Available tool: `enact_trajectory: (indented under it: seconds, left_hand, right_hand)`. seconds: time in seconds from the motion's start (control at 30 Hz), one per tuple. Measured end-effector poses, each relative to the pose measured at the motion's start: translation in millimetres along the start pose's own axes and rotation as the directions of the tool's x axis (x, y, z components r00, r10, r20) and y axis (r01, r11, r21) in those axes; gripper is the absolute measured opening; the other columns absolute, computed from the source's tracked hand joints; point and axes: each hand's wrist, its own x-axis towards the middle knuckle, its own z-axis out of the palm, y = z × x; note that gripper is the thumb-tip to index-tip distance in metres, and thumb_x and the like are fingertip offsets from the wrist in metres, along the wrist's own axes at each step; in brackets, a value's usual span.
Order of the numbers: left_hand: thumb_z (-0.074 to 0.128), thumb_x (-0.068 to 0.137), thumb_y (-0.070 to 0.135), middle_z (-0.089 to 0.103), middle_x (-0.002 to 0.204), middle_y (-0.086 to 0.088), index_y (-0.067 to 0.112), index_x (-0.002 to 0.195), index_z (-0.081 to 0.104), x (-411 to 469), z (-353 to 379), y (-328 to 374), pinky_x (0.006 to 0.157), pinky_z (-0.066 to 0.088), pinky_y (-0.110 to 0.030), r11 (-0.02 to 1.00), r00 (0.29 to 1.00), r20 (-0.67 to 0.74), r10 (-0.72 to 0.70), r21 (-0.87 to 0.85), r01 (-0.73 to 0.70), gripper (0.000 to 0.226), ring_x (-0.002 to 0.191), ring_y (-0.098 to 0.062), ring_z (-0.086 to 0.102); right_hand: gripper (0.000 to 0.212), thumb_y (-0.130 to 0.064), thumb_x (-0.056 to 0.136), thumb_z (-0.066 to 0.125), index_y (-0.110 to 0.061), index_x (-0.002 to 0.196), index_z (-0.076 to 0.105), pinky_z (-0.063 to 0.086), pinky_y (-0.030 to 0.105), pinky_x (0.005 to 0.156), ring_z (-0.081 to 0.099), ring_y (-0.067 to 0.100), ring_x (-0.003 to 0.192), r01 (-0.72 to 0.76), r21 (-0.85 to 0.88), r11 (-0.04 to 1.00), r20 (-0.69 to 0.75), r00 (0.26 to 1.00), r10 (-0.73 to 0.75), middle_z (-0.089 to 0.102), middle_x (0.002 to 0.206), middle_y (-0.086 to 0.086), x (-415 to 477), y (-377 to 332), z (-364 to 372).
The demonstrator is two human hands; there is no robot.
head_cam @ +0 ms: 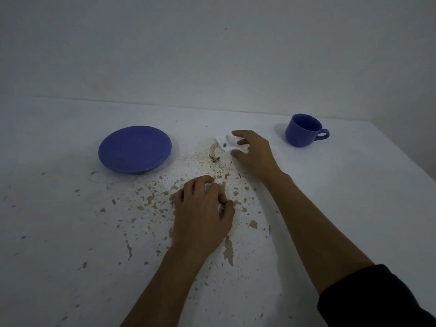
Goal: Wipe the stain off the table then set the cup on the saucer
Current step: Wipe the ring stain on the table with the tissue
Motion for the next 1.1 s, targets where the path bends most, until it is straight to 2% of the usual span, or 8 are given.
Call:
enact_trajectory:
  seconds: [0.13, 0.27, 0.33, 0.47, 0.67, 0.83, 1.03, 1.1]
  left_hand:
    - [0.055, 0.082, 0.040, 0.058, 0.115, 0.003, 0.027, 0.079, 0.056, 1, 1, 0, 0.093, 0.034, -0.042, 1.000, 1.000, -0.003, 0.003, 0.008, -0.003, 0.014, 0.114, -0.022, 0.048]
    - [0.056, 0.083, 0.040, 0.058, 0.115, 0.002, 0.026, 0.080, 0.055, 0, 1, 0, 0.094, 0.033, -0.041, 1.000, 1.000, -0.001, 0.002, 0.003, -0.002, 0.014, 0.114, -0.022, 0.047]
    - [0.055, 0.083, 0.041, 0.058, 0.116, 0.002, 0.027, 0.080, 0.055, 0, 1, 0, 0.095, 0.033, -0.041, 1.000, 1.000, 0.004, -0.005, -0.004, 0.005, 0.014, 0.116, -0.021, 0.047]
    - [0.056, 0.082, 0.040, 0.058, 0.114, 0.002, 0.026, 0.079, 0.055, 0, 2, 0, 0.094, 0.034, -0.042, 1.000, 1.000, -0.006, -0.001, -0.008, 0.001, 0.014, 0.114, -0.022, 0.048]
    - [0.056, 0.082, 0.040, 0.058, 0.116, 0.001, 0.025, 0.080, 0.056, 0, 2, 0, 0.094, 0.033, -0.043, 1.000, 1.000, -0.008, -0.001, -0.010, 0.001, 0.015, 0.115, -0.023, 0.048]
    - [0.055, 0.082, 0.040, 0.058, 0.115, 0.002, 0.026, 0.079, 0.056, 0, 1, 0, 0.093, 0.032, -0.041, 1.000, 1.000, -0.006, 0.004, -0.012, -0.005, 0.015, 0.115, -0.022, 0.047]
    - [0.056, 0.082, 0.040, 0.057, 0.116, 0.004, 0.027, 0.079, 0.055, 0, 0, 1, 0.092, 0.029, -0.038, 1.000, 1.000, -0.008, 0.002, -0.001, -0.002, 0.013, 0.115, -0.020, 0.046]
    - [0.057, 0.082, 0.039, 0.057, 0.116, 0.004, 0.027, 0.079, 0.055, 0, 0, 1, 0.092, 0.030, -0.039, 1.000, 1.000, -0.007, 0.000, -0.003, 0.000, 0.013, 0.115, -0.020, 0.047]
  right_hand:
    - [0.032, -0.008, 0.090, 0.058, -0.004, 0.122, 0.059, 0.039, 0.019, 0.083, 0.060, 0.028, 0.107, 0.059, -0.061, 0.996, 0.087, 0.995, -0.054, 0.063, 0.120, 0.016, 3, 2, -2]
    - [0.023, -0.002, 0.088, 0.055, -0.002, 0.106, 0.069, 0.049, 0.043, 0.085, 0.063, 0.036, 0.096, 0.247, -0.197, 0.949, 0.184, 0.960, -0.212, 0.070, 0.104, 0.021, 12, 5, 3]
    - [0.026, -0.007, 0.089, 0.059, -0.008, 0.113, 0.069, 0.049, 0.040, 0.090, 0.062, 0.032, 0.102, 0.237, -0.247, 0.939, 0.187, 0.963, -0.194, 0.068, 0.113, 0.017, 16, 4, 2]
    - [0.025, -0.014, 0.091, 0.057, -0.009, 0.113, 0.069, 0.048, 0.038, 0.084, 0.057, 0.031, 0.100, 0.189, -0.309, 0.932, 0.145, 0.978, -0.150, 0.064, 0.109, 0.016, 17, 3, 1]
    - [0.035, -0.004, 0.095, 0.040, -0.007, 0.125, 0.059, 0.037, 0.029, 0.094, 0.050, 0.031, 0.114, 0.222, -0.364, 0.905, 0.336, 0.937, -0.095, 0.052, 0.126, 0.017, 16, 2, -12]
    - [0.029, -0.013, 0.086, 0.067, -0.009, 0.114, 0.068, 0.041, 0.020, 0.089, 0.064, 0.022, 0.104, 0.095, -0.237, 0.967, 0.154, 0.986, -0.060, 0.070, 0.116, 0.012, 24, 6, -16]
    - [0.014, -0.017, 0.081, 0.070, -0.008, 0.089, 0.078, 0.050, 0.018, 0.073, 0.070, 0.017, 0.082, 0.053, -0.138, 0.989, -0.041, 0.997, -0.059, 0.077, 0.090, 0.008, 32, 9, 5]
    - [0.015, -0.010, 0.084, 0.063, -0.003, 0.082, 0.076, 0.054, 0.031, 0.070, 0.068, 0.026, 0.081, 0.040, -0.215, 0.976, -0.068, 0.996, -0.055, 0.075, 0.086, 0.015, 30, 8, 14]
